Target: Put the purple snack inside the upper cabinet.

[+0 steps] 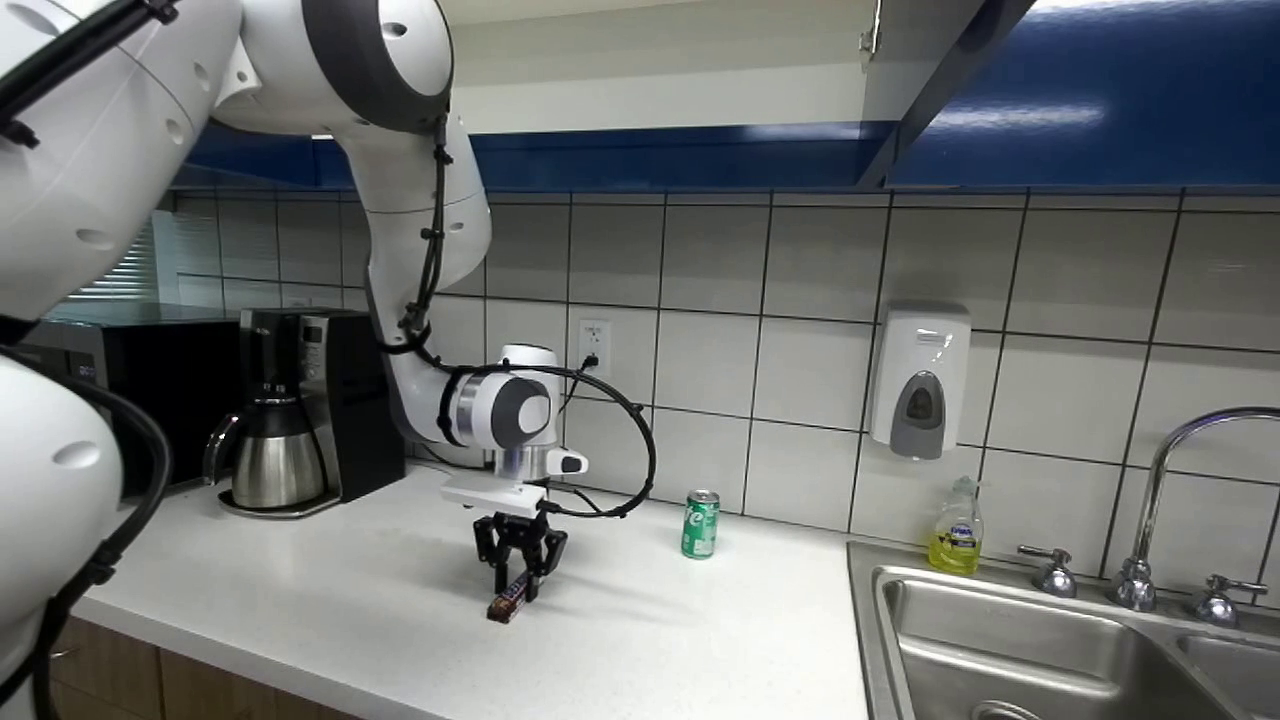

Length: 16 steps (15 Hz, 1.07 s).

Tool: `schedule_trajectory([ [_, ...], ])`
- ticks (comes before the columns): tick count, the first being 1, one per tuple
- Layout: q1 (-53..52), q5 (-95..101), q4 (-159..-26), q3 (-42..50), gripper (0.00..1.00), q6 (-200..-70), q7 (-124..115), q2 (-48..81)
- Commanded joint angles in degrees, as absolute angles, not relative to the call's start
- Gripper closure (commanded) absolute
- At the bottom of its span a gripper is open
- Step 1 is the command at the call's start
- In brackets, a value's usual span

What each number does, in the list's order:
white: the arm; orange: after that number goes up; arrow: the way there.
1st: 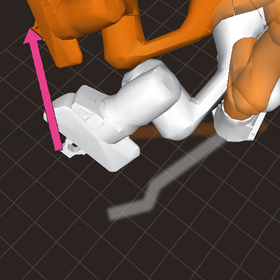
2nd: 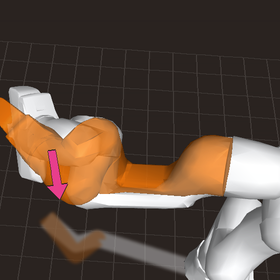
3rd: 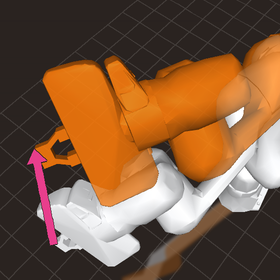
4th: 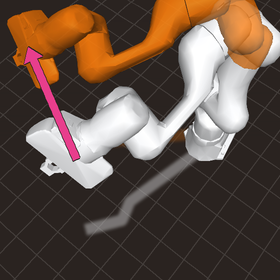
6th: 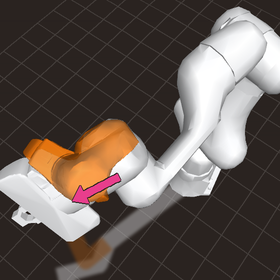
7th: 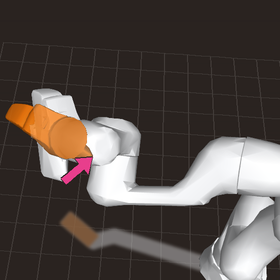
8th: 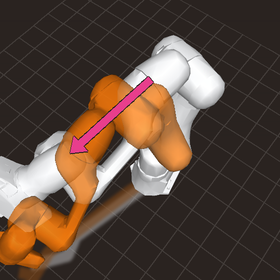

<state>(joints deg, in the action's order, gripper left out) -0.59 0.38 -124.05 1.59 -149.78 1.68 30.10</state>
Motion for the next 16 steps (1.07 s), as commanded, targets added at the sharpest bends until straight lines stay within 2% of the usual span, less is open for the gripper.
schedule_trajectory([
  [1,-1.28,1.83,-122.98,2.32,0.81,-149.27,-0.14,30.34],
  [3,-1.34,1.95,-123.11,2.61,0.95,-149.07,-0.39,29.76],
  [4,-1.2,1.93,-123.47,2.72,0.93,-148.77,-0.32,29.03],
  [16,-0.94,7.95,-131.0,6.37,0.93,-143.06,-2.08,13.48],
])
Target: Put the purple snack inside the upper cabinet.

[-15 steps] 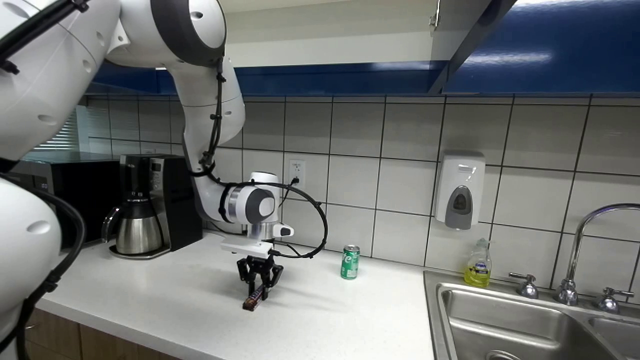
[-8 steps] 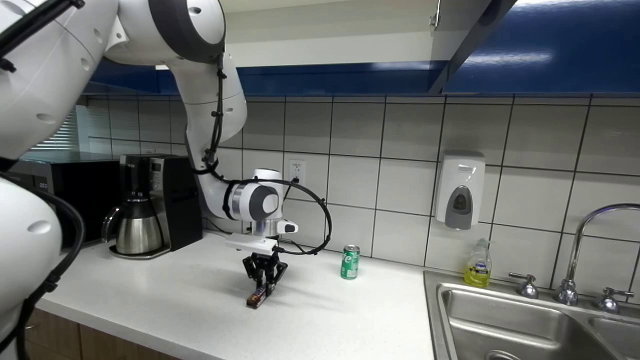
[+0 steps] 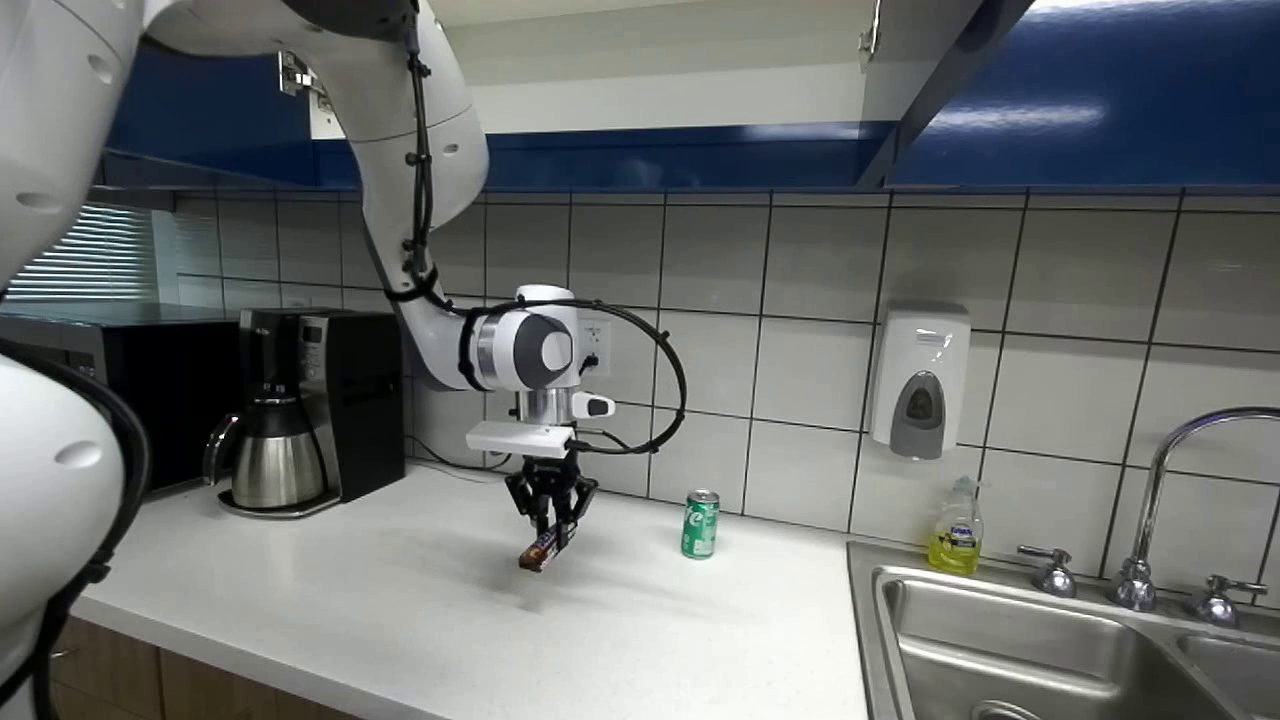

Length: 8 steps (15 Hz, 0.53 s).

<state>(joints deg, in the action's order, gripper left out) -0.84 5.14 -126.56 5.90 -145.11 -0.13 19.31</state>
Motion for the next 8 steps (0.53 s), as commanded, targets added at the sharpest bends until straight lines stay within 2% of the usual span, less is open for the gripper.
schedule_trajectory([
  [1,-0.84,8.45,-132.07,6.32,0.93,-142.69,-2.06,12.22],
  [8,0.41,11.09,-144.18,5.76,0.93,-140.54,-1.48,-2.9],
])
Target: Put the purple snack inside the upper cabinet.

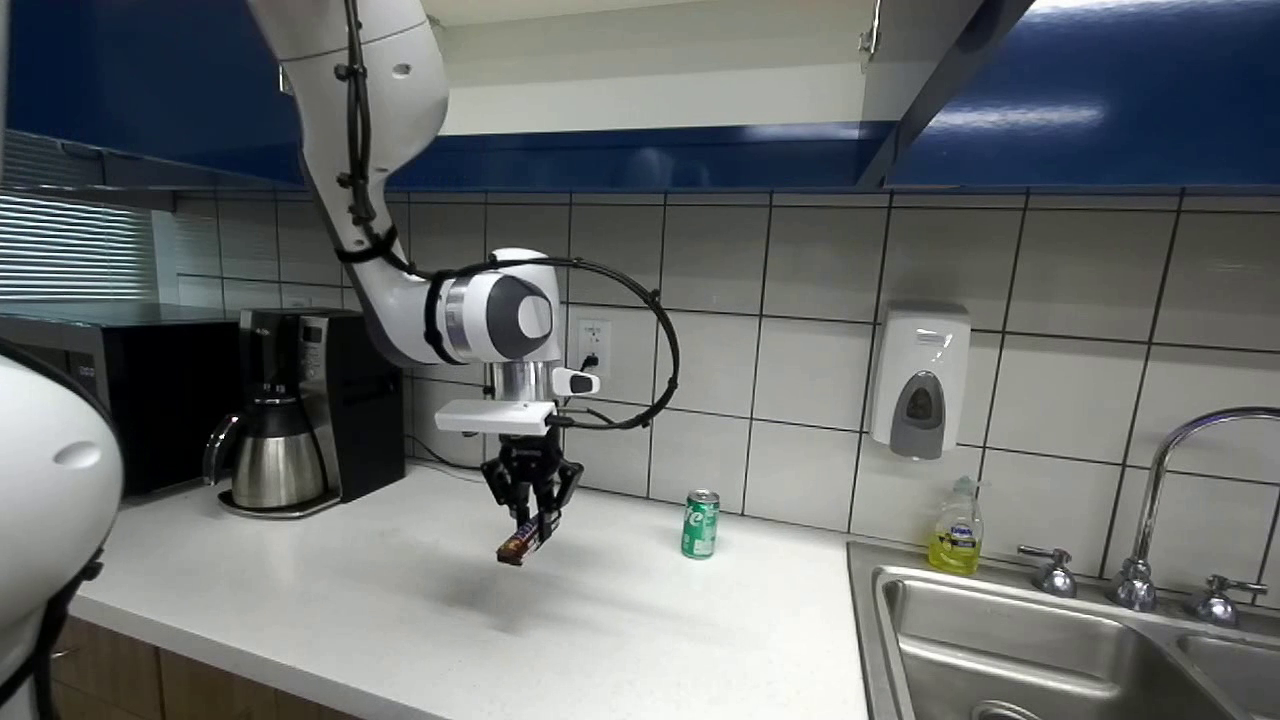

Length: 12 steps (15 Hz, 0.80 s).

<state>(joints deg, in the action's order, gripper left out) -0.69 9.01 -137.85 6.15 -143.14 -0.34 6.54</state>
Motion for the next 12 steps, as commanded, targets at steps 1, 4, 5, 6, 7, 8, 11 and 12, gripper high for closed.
schedule_trajectory([
  [1,0.74,11.13,-145.64,5.64,0.93,-139.76,-1.42,-5.37],
  [4,2.14,11.24,-149.48,5.45,0.93,-136.28,-0.77,-13.72],
  [5,2.67,11.21,-150.17,5.39,0.93,-134.84,-0.69,-16.15],
  [6,3.28,11.31,-150.64,5.34,0.93,-132.96,-0.62,-18.88],
  [7,3.89,11.42,-150.81,5.28,0.93,-131.02,-0.42,-21.33],
  [8,4.63,11.68,-150.62,5.28,0.93,-128.82,-0.35,-23.97],
  [11,6.48,12.18,-148.05,5.4,0.93,-122.07,0.48,-30.65],
  [12,6.95,12.49,-146.86,5.3,0.93,-120.11,0.82,-32.52],
])
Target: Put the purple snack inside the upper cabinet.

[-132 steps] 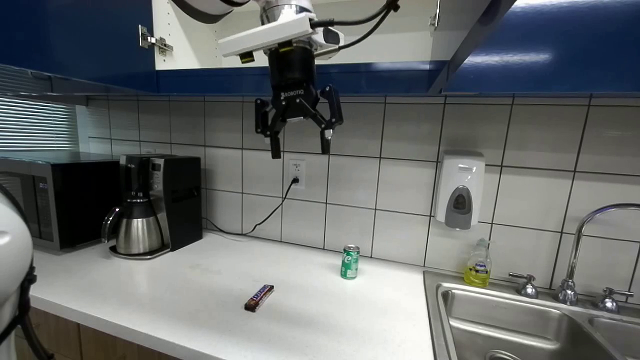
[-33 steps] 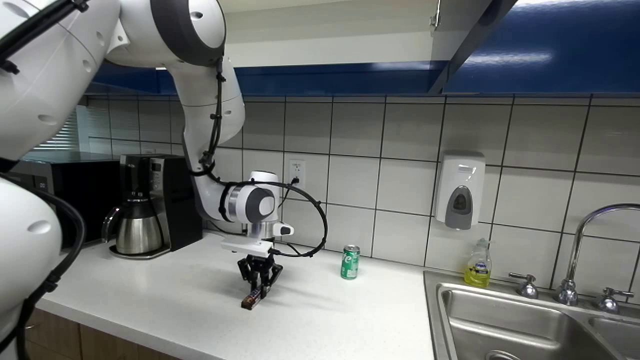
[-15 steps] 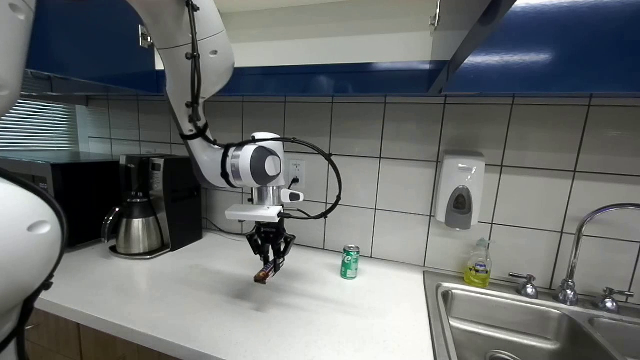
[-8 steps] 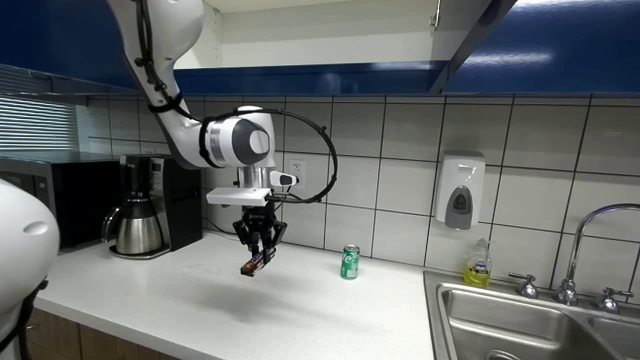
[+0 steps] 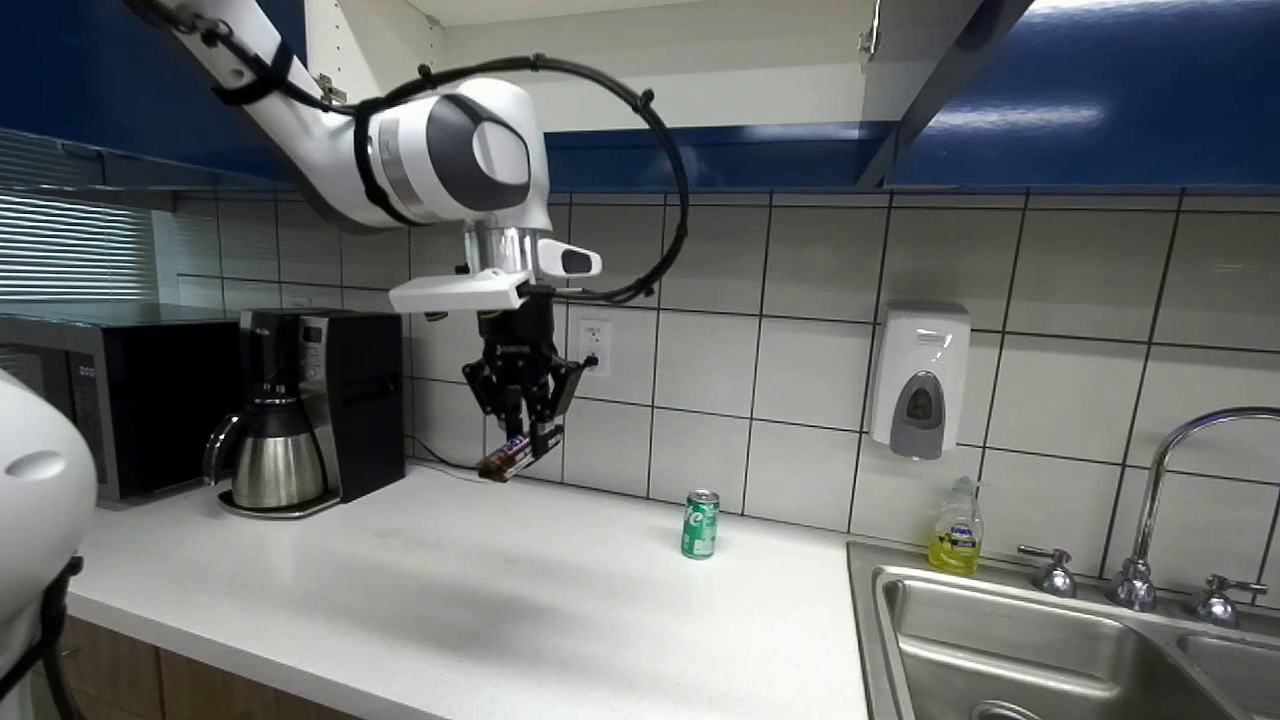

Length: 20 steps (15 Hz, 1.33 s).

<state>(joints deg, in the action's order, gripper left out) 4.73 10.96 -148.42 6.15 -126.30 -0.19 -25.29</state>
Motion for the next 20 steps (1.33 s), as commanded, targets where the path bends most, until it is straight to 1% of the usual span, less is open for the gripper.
schedule_trajectory([
  [1,7.4,12.99,-145.55,5.1,0.93,-118.52,0.88,-34.3],
  [6,6.97,13.6,-136.03,4.99,0.93,-111.69,3.06,-39.38],
  [10,5.31,13.41,-127.57,4.32,0.93,-109.8,5.45,-40.43],
  [20,0.7,10.86,-105.81,0.55,0.93,-110.05,5.04,-33.83],
])
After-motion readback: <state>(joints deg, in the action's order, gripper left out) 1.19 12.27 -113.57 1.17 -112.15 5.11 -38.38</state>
